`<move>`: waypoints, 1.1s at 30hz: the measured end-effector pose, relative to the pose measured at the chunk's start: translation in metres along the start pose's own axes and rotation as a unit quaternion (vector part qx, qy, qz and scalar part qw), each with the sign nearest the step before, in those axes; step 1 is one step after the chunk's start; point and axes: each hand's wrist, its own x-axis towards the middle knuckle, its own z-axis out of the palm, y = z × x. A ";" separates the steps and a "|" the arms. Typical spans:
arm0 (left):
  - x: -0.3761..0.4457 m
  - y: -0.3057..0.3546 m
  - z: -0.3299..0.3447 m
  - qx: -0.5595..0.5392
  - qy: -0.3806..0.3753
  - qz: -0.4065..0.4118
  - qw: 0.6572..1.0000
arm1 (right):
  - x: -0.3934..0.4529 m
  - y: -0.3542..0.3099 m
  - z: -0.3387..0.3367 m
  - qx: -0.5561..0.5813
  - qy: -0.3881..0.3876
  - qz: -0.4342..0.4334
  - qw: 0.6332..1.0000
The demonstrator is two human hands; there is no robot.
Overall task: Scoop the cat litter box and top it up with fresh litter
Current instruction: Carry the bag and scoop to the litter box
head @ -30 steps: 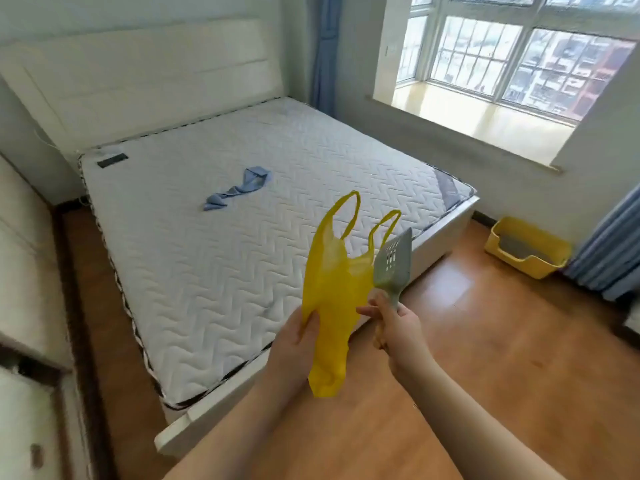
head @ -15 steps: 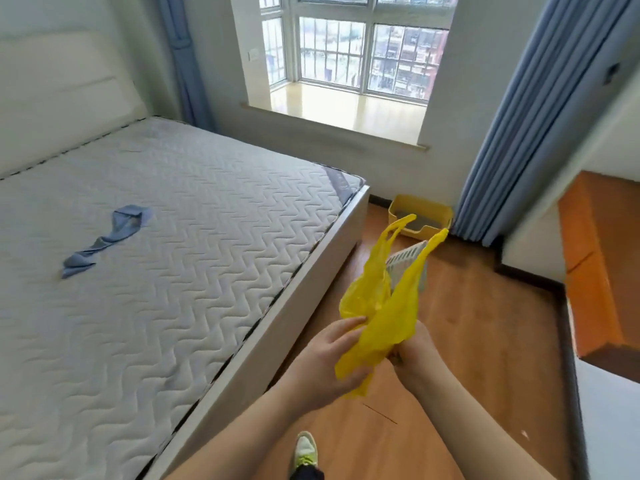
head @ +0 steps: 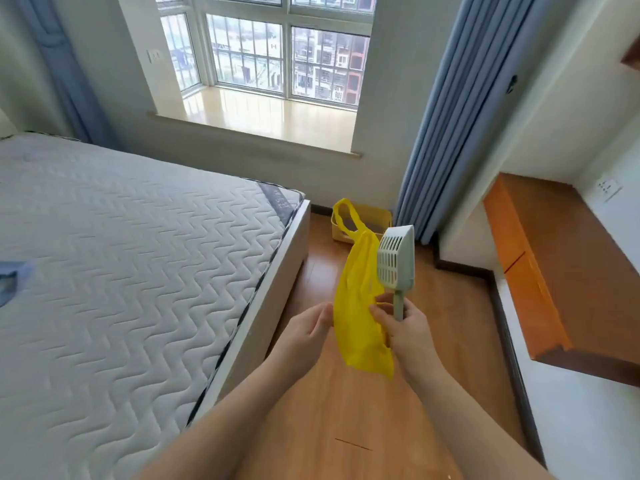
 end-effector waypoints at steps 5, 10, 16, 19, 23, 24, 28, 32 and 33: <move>0.077 0.001 0.008 -0.124 -0.006 -0.076 0.989 | 0.041 -0.010 -0.005 -0.063 0.011 -0.027 0.998; 0.139 0.007 0.031 -0.083 -0.032 -0.057 0.994 | 0.093 -0.008 -0.020 -0.073 0.032 -0.036 0.996; 0.210 -0.014 0.060 0.033 -0.009 -0.027 0.999 | 0.172 -0.001 -0.038 -0.047 0.037 -0.012 0.998; 0.248 -0.013 0.068 0.057 -0.001 -0.027 0.998 | 0.214 -0.006 -0.049 -0.044 0.042 -0.008 0.998; 0.302 -0.016 0.072 0.109 0.019 -0.057 0.992 | 0.266 -0.008 -0.071 -0.065 0.048 0.007 0.997; 0.315 -0.018 0.072 0.119 0.031 -0.071 0.990 | 0.278 -0.008 -0.076 -0.071 0.050 0.008 0.996; 0.357 -0.034 0.072 0.187 0.070 -0.100 0.975 | 0.316 -0.010 -0.087 -0.089 0.067 0.007 0.994; 0.387 -0.053 0.053 0.189 0.085 -0.106 0.973 | 0.345 -0.014 -0.083 -0.103 0.083 0.038 0.991; 0.394 -0.058 0.047 0.185 0.084 -0.102 0.974 | 0.353 -0.014 -0.080 -0.111 0.086 0.044 0.989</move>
